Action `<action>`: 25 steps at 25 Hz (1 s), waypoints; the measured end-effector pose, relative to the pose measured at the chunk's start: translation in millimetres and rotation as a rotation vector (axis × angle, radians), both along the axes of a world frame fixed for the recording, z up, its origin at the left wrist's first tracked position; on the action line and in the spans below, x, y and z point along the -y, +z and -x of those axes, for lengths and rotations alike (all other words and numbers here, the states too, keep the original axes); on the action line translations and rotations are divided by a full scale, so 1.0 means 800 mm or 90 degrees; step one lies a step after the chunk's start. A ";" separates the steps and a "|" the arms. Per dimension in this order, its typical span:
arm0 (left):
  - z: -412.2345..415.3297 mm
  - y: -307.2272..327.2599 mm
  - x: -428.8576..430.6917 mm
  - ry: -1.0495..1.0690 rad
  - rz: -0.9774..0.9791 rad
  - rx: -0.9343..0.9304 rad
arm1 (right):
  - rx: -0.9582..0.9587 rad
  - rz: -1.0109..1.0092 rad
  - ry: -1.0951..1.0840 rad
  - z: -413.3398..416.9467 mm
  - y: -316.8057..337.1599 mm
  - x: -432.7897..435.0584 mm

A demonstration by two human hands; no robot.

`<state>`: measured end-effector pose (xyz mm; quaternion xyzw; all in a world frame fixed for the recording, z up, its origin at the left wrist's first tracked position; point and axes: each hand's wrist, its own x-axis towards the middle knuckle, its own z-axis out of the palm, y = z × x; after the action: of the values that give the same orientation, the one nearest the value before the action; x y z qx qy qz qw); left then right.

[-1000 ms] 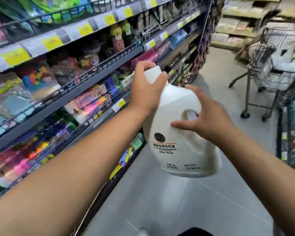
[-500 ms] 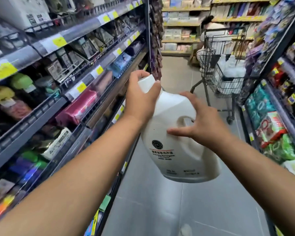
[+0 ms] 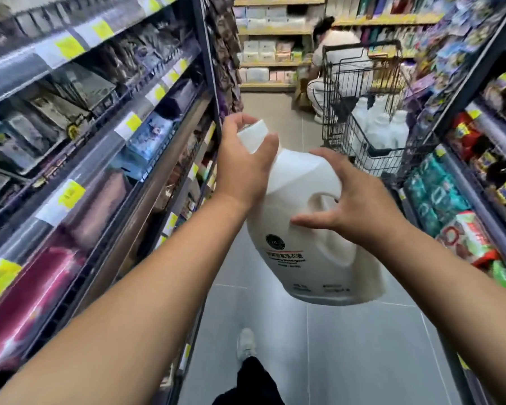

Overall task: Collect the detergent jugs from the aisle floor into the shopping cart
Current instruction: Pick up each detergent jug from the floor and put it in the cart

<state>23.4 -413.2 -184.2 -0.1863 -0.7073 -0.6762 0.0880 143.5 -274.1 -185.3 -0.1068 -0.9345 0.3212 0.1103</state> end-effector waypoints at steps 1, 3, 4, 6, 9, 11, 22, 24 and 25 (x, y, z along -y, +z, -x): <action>0.038 -0.003 -0.018 -0.017 0.004 -0.003 | -0.004 0.006 -0.015 0.034 -0.006 -0.015; 0.109 -0.010 -0.052 -0.052 0.023 0.010 | 0.011 0.016 -0.043 0.100 -0.013 -0.042; 0.141 -0.008 -0.070 -0.072 0.029 0.015 | 0.013 0.016 -0.061 0.129 -0.014 -0.056; 0.196 -0.001 -0.114 -0.131 0.046 0.022 | 0.013 0.026 -0.116 0.177 -0.013 -0.088; 0.265 0.003 -0.176 -0.193 0.074 0.032 | 0.029 0.033 -0.169 0.234 -0.014 -0.135; 0.309 0.001 -0.226 -0.217 0.079 0.028 | 0.033 0.039 -0.206 0.271 -0.017 -0.179; 0.510 -0.040 -0.538 -0.226 0.058 0.042 | 0.078 0.006 -0.223 0.469 -0.044 -0.485; 0.541 -0.040 -0.588 -0.232 0.065 0.041 | 0.089 0.016 -0.232 0.498 -0.044 -0.533; 0.554 -0.041 -0.611 -0.235 0.070 0.032 | 0.087 0.020 -0.237 0.509 -0.044 -0.554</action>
<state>-419.8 75.7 -216.7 -0.3004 -0.6989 -0.6458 -0.0654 -263.6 169.1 -220.4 -0.3012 -0.8987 0.3018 0.1028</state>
